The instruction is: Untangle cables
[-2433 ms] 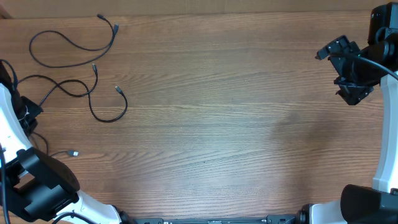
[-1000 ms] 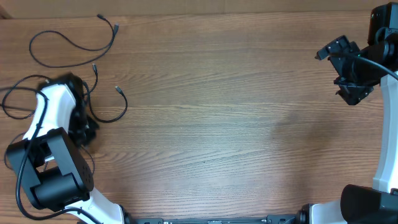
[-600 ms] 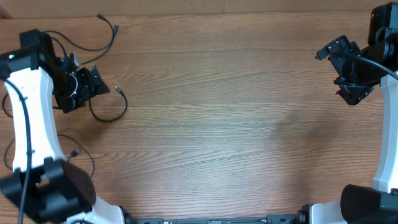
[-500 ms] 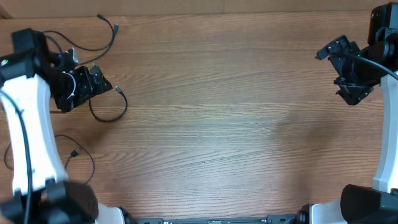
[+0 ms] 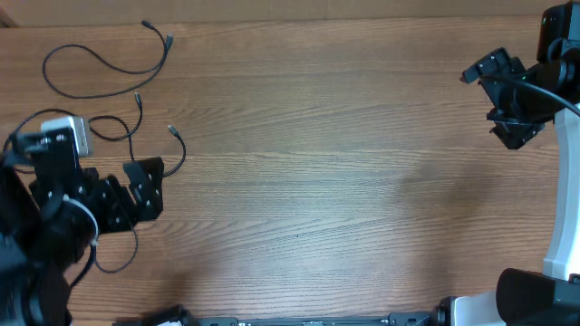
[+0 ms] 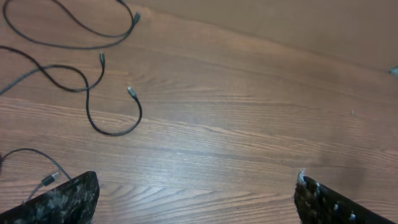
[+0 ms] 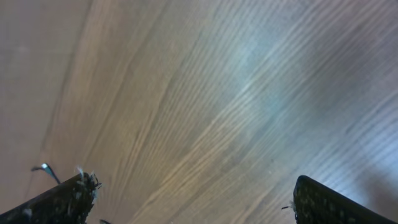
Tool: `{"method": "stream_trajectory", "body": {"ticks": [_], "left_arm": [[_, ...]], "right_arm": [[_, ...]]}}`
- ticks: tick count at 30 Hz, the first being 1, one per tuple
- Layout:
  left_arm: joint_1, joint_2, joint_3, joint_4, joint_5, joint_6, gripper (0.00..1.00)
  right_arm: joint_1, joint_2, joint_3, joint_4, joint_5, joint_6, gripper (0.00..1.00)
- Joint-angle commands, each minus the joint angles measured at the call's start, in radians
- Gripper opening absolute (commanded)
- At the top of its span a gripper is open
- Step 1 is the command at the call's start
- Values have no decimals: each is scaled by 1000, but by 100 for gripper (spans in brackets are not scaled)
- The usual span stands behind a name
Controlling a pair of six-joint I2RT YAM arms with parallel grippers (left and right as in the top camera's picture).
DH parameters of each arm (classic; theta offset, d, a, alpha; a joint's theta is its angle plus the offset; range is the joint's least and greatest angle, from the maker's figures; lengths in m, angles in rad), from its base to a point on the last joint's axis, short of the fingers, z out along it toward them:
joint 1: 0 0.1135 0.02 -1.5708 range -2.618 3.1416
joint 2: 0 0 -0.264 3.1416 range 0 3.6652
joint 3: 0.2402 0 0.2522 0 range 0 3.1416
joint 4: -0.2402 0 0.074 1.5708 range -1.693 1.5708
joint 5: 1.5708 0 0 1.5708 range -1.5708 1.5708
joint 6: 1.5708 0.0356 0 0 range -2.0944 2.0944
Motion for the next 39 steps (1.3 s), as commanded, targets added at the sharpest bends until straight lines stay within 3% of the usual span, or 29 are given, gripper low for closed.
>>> {"method": "stream_trajectory", "body": {"ticks": [1, 11, 19, 24, 27, 39], "left_arm": [[-2, -37, 10, 0, 14, 26, 100], [-2, -38, 10, 0, 21, 27, 100], [-2, -38, 10, 0, 21, 27, 100], [-2, -38, 10, 0, 21, 27, 100], [-2, -38, 10, 0, 21, 27, 100], [-2, -38, 10, 0, 21, 27, 100]], "right_arm": [[2, -5, 7, -45, -73, -6, 100], [35, -87, 7, -179, -125, -275, 100], [183, -377, -68, -189, 3, -261, 100], [297, -671, -238, -146, 177, -63, 100], [296, -800, -319, -142, 208, -48, 100], [297, -855, -334, -204, 229, -60, 100]]}}
